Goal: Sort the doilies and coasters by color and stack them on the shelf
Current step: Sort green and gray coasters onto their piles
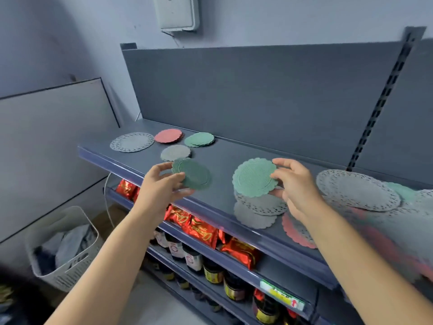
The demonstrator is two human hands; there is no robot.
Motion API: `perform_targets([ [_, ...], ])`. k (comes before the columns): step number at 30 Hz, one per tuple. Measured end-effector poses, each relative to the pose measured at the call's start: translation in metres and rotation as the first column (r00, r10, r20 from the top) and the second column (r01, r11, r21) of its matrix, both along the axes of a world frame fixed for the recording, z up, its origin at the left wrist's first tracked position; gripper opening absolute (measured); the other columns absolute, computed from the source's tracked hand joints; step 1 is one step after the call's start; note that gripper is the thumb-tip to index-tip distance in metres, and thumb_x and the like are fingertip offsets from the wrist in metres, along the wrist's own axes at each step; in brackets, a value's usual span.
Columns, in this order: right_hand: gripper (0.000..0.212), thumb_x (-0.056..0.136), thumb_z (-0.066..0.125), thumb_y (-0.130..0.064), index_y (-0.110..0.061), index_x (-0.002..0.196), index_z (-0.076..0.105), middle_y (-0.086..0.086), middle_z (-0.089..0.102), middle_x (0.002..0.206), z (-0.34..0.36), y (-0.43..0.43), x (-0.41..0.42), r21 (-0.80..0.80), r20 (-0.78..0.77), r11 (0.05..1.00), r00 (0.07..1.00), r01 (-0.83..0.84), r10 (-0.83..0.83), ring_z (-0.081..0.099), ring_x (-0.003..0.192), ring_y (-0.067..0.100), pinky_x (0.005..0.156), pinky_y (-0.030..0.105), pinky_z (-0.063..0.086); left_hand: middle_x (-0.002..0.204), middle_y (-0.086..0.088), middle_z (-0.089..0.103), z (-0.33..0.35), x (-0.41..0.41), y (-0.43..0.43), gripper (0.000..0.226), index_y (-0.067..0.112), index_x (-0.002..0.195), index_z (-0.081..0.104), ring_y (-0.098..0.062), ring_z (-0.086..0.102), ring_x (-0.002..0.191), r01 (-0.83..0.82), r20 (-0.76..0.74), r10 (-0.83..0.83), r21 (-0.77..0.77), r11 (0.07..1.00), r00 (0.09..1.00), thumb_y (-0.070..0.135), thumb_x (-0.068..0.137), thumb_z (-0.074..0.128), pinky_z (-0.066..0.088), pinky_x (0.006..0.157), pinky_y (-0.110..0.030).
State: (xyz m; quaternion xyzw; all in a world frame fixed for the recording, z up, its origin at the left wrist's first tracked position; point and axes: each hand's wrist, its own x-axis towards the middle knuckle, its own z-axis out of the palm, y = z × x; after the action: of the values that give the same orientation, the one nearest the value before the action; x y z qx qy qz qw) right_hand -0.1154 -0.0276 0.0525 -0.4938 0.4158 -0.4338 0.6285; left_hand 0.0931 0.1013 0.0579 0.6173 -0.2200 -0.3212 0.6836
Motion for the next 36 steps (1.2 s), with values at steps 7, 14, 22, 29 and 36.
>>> perform_targets([
  [7, 0.033, 0.085, 0.046, 0.011, -0.007, 0.112, 0.051, 0.016, 0.057, 0.111, 0.001, 0.007, 0.096, 0.068, 0.075, 0.994, 0.993, 0.086, -0.091, 0.061, 0.083, 0.019, 0.063, 0.033, 0.055, 0.091, -0.01, 0.064, -0.009, 0.099, 0.004, 0.041, 0.013, 0.124, 0.048, -0.02, 0.066, 0.076, 0.031, 0.084, -0.033, 0.022, 0.999, 0.996, -0.005, 0.088, 0.057, 0.059, 0.062, -0.025],
  [14, 0.032, 0.086, 0.048, 0.009, -0.01, 0.111, 0.054, 0.008, 0.06, 0.105, -0.009, -0.02, 0.154, 0.059, 0.035, 0.98, 0.981, 0.19, -0.192, 0.058, 0.081, 0.016, 0.069, 0.034, 0.055, 0.091, -0.005, 0.068, -0.014, 0.163, -0.046, 0.043, 0.022, 0.121, 0.056, -0.018, 0.067, 0.079, 0.124, 0.114, -0.123, -0.008, 0.992, 0.986, -0.008, 0.089, 0.053, 0.058, 0.061, -0.022],
  [22, 0.032, 0.089, 0.05, 0.006, -0.014, 0.113, 0.055, -0.001, 0.062, 0.101, -0.013, -0.092, 0.199, 0.077, 0.085, 0.96, 0.958, 0.269, -0.275, 0.06, 0.086, 0.014, 0.073, 0.032, 0.052, 0.084, -0.001, 0.063, -0.014, 0.205, -0.143, 0.051, 0.015, 0.136, 0.043, -0.012, 0.063, 0.073, 0.123, 0.181, -0.121, 0.0, 0.992, 0.976, -0.003, 0.091, 0.056, 0.057, 0.067, -0.019],
  [29, 0.028, 0.091, 0.051, 0.003, -0.015, 0.112, 0.056, 0.0, 0.066, 0.104, -0.028, -0.12, 0.219, 0.024, 0.021, 0.951, 0.951, 0.307, -0.307, 0.062, 0.085, 0.013, 0.062, 0.024, 0.051, 0.097, -0.008, 0.065, -0.015, 0.231, -0.236, 0.032, 0.009, 0.12, 0.06, -0.009, 0.063, 0.064, 0.306, 0.404, -0.376, 0.227, 0.924, 0.834, 0.004, 0.088, 0.063, 0.054, 0.06, -0.013],
  [36, 0.026, 0.09, 0.052, 0.004, -0.019, 0.102, 0.059, 0.003, 0.066, 0.109, -0.033, -0.127, 0.218, 0.05, -0.087, 0.908, 0.908, 0.415, -0.41, 0.063, 0.093, 0.019, 0.072, 0.032, 0.054, 0.103, -0.001, 0.062, -0.037, 0.25, -0.28, 0.034, 0.011, 0.118, 0.062, -0.017, 0.056, 0.077, 0.3, 0.767, -0.576, 0.499, 0.813, 0.283, 0.011, 0.084, 0.067, 0.038, 0.073, -0.019],
])
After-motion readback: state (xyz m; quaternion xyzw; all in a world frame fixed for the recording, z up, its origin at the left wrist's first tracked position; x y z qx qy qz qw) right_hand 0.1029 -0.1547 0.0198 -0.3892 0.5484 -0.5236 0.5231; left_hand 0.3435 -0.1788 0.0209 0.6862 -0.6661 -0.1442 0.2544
